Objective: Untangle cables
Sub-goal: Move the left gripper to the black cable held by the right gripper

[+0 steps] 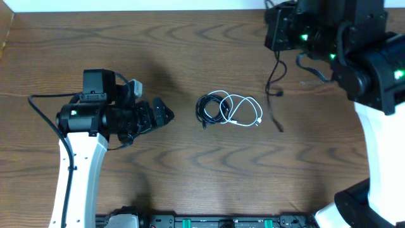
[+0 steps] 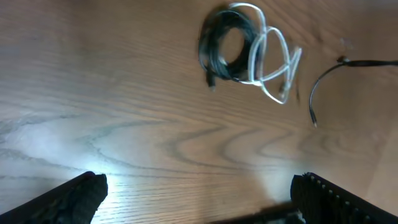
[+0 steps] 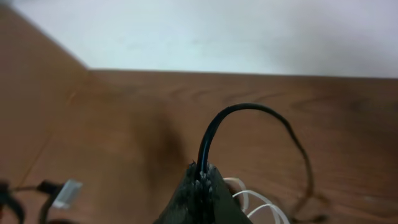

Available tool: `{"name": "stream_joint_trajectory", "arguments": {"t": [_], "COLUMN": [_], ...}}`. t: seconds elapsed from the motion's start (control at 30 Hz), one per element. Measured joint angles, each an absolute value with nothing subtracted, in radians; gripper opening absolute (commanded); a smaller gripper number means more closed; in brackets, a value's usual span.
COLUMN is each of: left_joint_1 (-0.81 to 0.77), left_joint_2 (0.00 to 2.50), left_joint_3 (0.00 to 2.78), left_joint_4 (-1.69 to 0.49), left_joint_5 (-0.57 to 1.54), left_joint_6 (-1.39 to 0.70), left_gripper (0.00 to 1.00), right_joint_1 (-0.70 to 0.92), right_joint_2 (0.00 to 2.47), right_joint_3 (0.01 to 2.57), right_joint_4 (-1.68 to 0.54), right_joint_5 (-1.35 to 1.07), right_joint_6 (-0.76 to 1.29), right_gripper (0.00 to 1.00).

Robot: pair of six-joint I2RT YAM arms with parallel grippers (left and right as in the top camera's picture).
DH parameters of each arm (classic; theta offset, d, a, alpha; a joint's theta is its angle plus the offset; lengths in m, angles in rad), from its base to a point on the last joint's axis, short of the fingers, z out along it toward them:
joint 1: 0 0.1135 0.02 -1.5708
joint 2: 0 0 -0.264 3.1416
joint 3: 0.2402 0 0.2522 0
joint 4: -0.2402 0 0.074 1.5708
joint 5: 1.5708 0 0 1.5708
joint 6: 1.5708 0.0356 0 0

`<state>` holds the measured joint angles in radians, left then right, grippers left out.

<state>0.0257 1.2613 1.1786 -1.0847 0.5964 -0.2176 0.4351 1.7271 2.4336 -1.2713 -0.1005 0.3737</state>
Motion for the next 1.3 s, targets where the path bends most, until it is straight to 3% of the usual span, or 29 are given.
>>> {"name": "stream_joint_trajectory", "arguments": {"t": [0.17, 0.3, 0.53, 0.87, 1.3], "left_joint_1": [0.025, 0.014, -0.145, -0.218, -0.328], "left_joint_2": [1.261, 1.250, 1.142, 1.066, 1.191], "left_joint_3": [1.179, 1.179, 1.207, 1.237, 1.237], "left_joint_4": [-0.995, -0.970, -0.892, -0.331, -0.244], "left_joint_5": [0.934, 1.061, 0.905, 0.799, 0.752], "left_joint_6": [-0.048, 0.013, -0.044, -0.358, -0.481], "left_gripper": [1.00, 1.00, 1.00, 1.00, 0.99], "right_joint_1": [0.435, 0.435, 0.437, 0.494, 0.523], "right_joint_2": [1.786, 1.825, 1.834, 1.834, 1.834], "right_joint_3": [2.434, 2.434, 2.434, 2.433, 2.434], "right_joint_4": [-1.257, -1.240, -1.235, -1.245, -1.164], "right_joint_5": [-0.180, -0.225, -0.255, -0.278, -0.286], "right_joint_6": [0.374, 0.375, 0.380, 0.391, 0.738], "right_gripper": [0.01, 0.01, 0.01, 0.02, 0.02]}}
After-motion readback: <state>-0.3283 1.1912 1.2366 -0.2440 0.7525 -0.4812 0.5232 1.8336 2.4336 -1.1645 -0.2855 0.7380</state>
